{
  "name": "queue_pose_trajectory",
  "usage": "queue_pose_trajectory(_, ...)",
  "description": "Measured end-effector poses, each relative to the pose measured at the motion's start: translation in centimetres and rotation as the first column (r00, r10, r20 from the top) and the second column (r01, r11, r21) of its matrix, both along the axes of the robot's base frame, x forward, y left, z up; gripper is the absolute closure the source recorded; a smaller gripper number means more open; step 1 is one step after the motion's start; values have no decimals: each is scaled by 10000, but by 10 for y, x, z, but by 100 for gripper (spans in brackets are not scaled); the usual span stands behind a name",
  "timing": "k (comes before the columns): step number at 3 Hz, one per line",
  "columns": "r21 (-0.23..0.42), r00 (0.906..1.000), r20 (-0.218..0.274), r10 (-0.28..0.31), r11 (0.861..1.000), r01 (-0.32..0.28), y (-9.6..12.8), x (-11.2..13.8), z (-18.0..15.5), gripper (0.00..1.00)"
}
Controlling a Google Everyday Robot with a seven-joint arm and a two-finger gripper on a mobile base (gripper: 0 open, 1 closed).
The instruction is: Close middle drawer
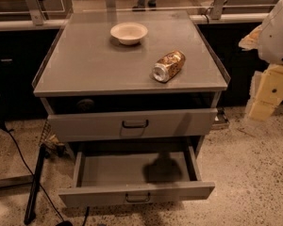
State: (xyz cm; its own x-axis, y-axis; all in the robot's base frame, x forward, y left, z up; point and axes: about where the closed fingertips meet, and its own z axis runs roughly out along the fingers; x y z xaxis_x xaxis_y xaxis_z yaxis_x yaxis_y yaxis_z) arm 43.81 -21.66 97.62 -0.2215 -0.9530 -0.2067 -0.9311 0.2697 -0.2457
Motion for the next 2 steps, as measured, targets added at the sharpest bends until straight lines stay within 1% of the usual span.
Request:
queue_pose_trajectory(1, -1, 10000, 2, -3, 10000, 3, 0, 0, 0, 0)
queue_pose_trajectory(2, -71, 9999, 59, -143, 9999, 143, -4, -2, -2, 0)
